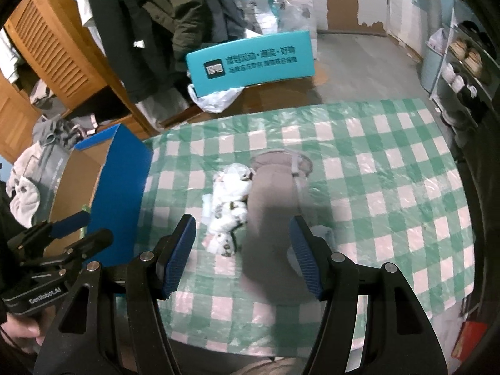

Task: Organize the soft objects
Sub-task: 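Move both tools back over the table toward the white sock bundle and grey sock, then grasp the grey-blue sock with the right tool while the left tool reaches the white sock bundle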

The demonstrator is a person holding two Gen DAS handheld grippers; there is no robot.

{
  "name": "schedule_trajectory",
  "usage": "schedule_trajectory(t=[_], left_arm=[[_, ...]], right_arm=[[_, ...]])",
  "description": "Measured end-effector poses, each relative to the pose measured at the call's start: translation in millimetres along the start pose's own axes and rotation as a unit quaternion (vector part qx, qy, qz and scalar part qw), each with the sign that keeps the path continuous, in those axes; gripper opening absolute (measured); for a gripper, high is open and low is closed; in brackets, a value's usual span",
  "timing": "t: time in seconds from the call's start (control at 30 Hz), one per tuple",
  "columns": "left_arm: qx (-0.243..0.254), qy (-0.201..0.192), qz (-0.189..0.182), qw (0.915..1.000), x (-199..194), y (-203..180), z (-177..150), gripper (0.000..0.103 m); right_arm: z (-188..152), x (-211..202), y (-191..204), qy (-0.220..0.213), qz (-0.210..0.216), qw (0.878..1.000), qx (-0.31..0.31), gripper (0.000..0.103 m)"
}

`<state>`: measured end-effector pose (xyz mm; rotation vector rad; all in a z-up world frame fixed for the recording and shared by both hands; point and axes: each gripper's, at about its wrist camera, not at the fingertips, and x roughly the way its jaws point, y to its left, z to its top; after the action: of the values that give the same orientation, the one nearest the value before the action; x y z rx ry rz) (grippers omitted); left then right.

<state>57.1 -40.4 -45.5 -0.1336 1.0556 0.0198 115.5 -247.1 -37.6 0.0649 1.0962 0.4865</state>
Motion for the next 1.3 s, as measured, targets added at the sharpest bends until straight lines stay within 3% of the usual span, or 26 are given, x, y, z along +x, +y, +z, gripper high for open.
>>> schedule_trajectory(t=[0.53,0.93,1.3], left_arm=[[0.008,0.037,-0.017,0.9991,40.4,-19.7,-0.2,0.064],[-0.018,0.072,-0.039,0.9965,79.3,-22.6,-3.0,0.064],[-0.014,0.056,-0.038,0.9976,92.8,-29.0,4.4,0.064]], right_arm=[[-16.1,32.9,-47.2,0.042,-0.029,0.998,0.031,0.063],[-25.1,60.7,-67.6,0.068,-0.036,0.996,0.050,0.063],[-30.7,75.9,-71.7,0.083,-0.034,0.994,0.055,0.063]])
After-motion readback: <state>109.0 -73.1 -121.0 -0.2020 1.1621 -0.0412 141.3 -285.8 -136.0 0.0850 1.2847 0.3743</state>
